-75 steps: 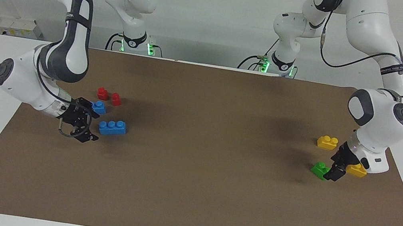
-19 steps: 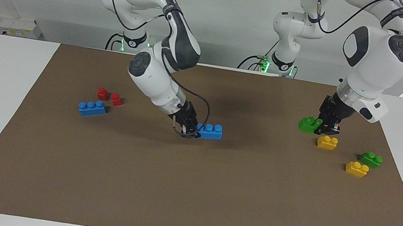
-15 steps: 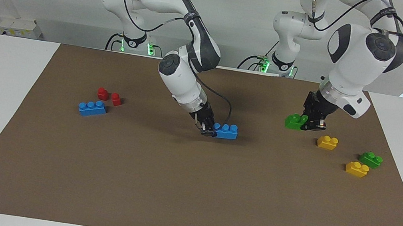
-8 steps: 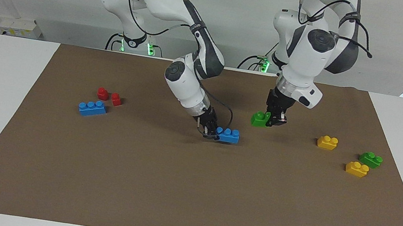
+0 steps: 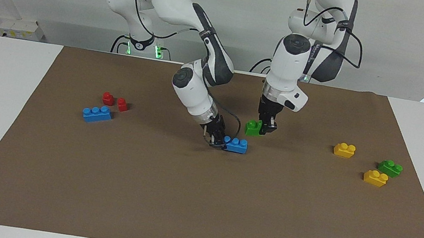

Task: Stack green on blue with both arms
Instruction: 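Carry the green brick and blue brick toward each other at table center, then press the green brick onto the blue brick with both grippers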

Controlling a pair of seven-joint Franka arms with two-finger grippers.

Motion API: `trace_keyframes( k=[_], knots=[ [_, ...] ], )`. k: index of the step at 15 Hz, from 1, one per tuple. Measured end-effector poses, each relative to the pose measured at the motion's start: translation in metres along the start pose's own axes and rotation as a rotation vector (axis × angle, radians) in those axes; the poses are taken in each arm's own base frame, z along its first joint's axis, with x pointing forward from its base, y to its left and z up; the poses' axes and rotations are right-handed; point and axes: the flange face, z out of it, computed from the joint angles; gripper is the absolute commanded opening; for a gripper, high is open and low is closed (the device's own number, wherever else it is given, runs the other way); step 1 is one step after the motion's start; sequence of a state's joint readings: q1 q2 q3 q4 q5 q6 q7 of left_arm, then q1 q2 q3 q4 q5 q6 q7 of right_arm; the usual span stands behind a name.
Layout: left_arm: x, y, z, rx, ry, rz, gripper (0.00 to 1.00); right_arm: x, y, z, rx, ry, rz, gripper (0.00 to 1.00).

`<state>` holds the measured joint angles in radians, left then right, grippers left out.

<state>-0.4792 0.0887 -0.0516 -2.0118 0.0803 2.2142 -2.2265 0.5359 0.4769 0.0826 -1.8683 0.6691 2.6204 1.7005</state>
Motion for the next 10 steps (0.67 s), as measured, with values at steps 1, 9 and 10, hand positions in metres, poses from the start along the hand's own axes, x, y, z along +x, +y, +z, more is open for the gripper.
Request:
trace_keyframes(
  k=[1,9,10],
  knots=[
    [-0.005,-0.001,0.007,-0.008,0.002,-0.003,0.00,0.000,0.002,0.003,-0.002,0.003,-0.001,0.00],
    [-0.020,-0.004,0.038,-0.005,0.002,0.008,0.00,0.000,0.005,0.005,0.009,0.005,-0.005,0.00],
    [-0.020,-0.004,0.042,-0.005,0.011,0.015,0.00,0.000,0.005,0.005,0.009,0.005,-0.005,0.00]
  ],
)
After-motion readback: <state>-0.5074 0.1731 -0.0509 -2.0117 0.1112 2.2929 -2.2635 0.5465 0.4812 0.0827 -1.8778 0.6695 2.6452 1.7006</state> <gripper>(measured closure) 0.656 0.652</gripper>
